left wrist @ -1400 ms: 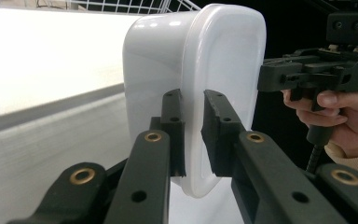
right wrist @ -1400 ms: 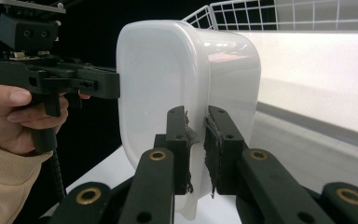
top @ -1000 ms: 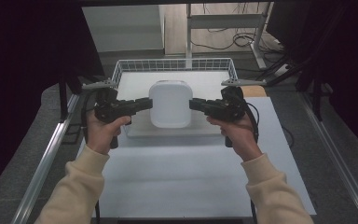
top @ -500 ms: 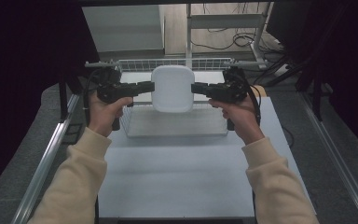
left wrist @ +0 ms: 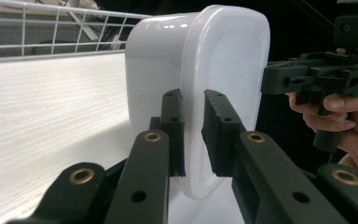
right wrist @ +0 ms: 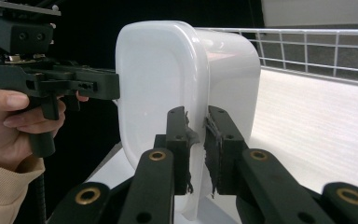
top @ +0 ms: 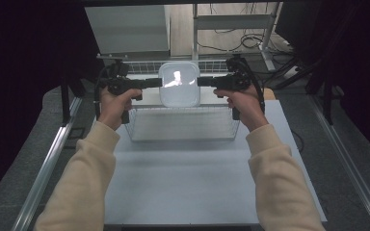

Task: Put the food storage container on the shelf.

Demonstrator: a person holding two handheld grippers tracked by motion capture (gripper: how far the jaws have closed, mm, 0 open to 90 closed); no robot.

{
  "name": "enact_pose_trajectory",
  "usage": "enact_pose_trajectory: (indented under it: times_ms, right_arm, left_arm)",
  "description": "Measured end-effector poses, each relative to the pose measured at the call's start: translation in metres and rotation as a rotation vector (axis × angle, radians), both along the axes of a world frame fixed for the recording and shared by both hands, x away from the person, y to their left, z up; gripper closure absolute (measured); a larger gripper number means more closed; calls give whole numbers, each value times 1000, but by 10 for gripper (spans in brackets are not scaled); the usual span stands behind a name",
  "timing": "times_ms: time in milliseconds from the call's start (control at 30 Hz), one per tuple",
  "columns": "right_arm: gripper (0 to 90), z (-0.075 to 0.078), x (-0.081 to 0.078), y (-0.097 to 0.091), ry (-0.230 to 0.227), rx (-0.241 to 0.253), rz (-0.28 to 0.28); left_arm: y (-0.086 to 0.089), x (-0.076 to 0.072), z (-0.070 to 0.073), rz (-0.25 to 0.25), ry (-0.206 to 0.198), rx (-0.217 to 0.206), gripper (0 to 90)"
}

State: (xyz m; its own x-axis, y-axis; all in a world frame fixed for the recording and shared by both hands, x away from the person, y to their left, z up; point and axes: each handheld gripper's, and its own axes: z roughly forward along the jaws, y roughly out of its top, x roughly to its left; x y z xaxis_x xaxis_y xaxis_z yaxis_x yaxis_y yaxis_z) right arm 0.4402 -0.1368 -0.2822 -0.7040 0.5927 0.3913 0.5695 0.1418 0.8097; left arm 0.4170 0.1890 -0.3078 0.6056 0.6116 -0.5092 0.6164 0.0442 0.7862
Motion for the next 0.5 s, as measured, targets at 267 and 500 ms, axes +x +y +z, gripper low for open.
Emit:
enact_pose_trajectory:
  times_ms: [267,500]
  right_arm:
    - [788,-3,16,0,44,12,-31]
    - [754,-10,31,-3,118,79,-72]
  left_arm:
    - [-1,15,0,19,24,-19,789]
    - [-1,36,-1,33,91,-67,779]
